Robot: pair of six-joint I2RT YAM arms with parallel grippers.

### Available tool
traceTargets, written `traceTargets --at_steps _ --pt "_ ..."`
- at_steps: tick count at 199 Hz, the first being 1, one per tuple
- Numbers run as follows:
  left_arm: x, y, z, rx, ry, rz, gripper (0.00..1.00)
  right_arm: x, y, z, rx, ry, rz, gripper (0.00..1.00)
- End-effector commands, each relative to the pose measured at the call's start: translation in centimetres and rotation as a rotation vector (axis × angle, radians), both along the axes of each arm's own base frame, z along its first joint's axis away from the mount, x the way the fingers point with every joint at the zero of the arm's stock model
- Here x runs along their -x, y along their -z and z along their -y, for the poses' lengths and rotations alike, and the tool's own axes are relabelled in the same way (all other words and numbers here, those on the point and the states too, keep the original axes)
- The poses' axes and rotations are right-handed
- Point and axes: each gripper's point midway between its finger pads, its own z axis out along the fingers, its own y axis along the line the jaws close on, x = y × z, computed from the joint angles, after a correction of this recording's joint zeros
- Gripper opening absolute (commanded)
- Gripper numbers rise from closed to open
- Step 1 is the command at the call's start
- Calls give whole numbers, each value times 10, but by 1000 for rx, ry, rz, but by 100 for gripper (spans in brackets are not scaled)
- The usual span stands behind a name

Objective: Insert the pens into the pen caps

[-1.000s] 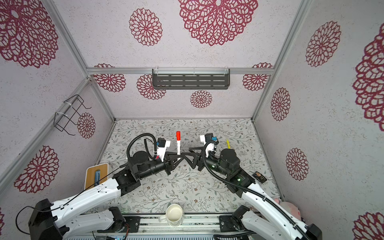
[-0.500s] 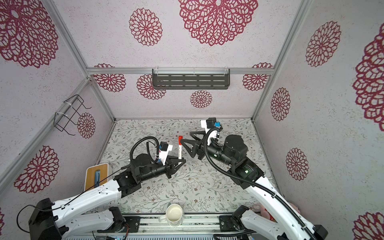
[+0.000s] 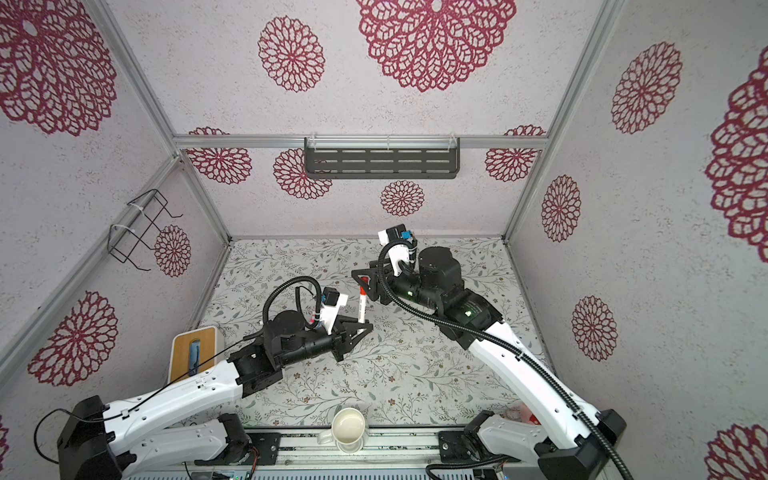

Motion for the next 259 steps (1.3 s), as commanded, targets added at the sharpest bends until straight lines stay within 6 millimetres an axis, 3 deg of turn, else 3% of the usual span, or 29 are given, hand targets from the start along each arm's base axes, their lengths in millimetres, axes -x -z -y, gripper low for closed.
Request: traceTargets --at_steps 1,109,154,259 --pt "5 0 3 -5 12 21 0 8 -20 -2 -41 -31 38 62" --pt "3 -2 10 -9 24 22 0 8 -10 -10 -43 -69 14 45" --pt "3 -5 13 -8 32 27 0 7 -3 -12 -32 -73 7 45" --pt "2 -6 14 -14 31 34 0 7 5 -14 -23 -85 -9 22"
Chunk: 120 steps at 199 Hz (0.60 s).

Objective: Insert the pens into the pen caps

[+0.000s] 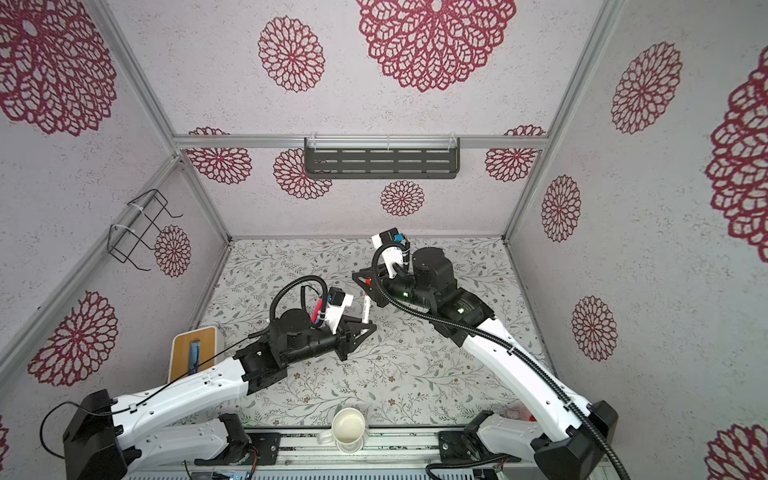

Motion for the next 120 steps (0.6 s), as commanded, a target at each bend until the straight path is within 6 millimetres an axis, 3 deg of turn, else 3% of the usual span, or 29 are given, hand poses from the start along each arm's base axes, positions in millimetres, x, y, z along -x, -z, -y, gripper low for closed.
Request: traceTargets --at_steps 1,59,94,120 --pt "4 -13 6 14 20 33 0 5 -10 -3 -32 -27 29 22" --pt "4 -12 5 13 14 37 0 7 0 -4 -10 -41 15 13" --pt "3 -15 3 19 9 46 0 9 7 -4 0 -49 2 0" --pt "3 -22 1 43 2 69 0 10 13 -3 3 -48 -6 0"
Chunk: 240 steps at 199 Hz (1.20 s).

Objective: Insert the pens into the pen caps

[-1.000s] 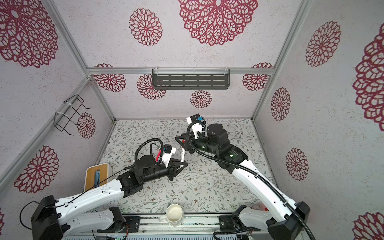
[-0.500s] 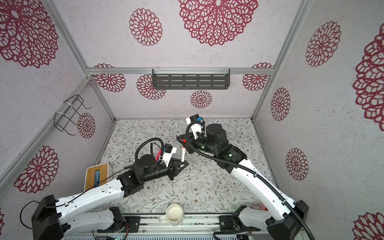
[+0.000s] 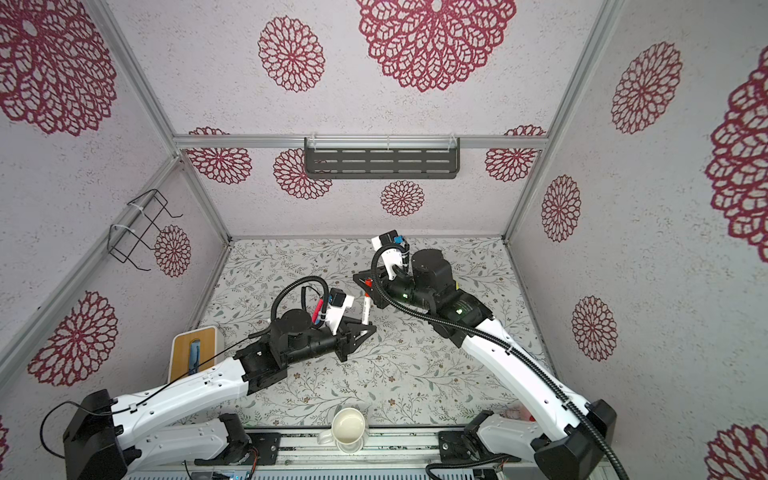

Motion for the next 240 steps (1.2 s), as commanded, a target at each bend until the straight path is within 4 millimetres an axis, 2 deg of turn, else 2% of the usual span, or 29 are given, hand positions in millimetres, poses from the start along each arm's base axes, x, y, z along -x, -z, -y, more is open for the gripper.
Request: traceTargets --at_steps 1,28,72,193,240 --pt "3 -28 3 66 7 79 0 10 4 -1 1 -41 0 0" --pt "7 -42 0 131 24 95 0 12 11 0 0 -40 -8 0" --pt "9 -53 1 160 47 101 0 15 16 -1 -5 -56 -16 0" --pt "11 -91 -16 298 92 118 0 43 11 -8 -90 -201 -2 0" --pt "12 -103 -26 336 103 128 0 50 17 -9 -92 -239 -23 0"
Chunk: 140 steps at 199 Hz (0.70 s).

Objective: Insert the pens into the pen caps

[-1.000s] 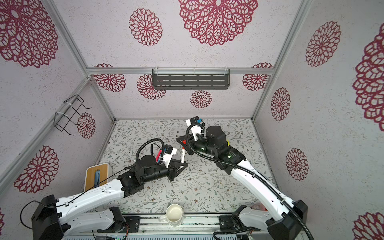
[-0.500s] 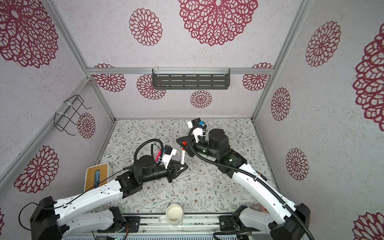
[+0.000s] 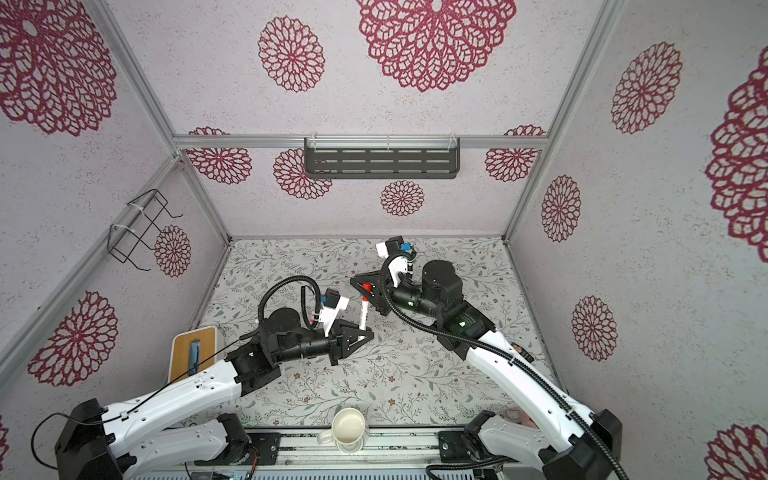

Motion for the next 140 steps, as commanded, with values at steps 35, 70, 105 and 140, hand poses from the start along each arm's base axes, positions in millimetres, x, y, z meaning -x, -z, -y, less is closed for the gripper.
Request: traceTargets --at_steps 35,70,105,140 --pt "-12 -89 -27 256 -66 167 0 32 43 -9 87 -152 -110 0" --pt "-23 -90 -31 232 -110 158 0 35 59 -15 141 -142 -130 0" --pt "-33 -94 -40 230 -170 163 0 37 73 -18 189 -98 -143 0" --pt "-39 -97 -45 209 -209 175 0 38 90 -21 234 -49 -164 0"
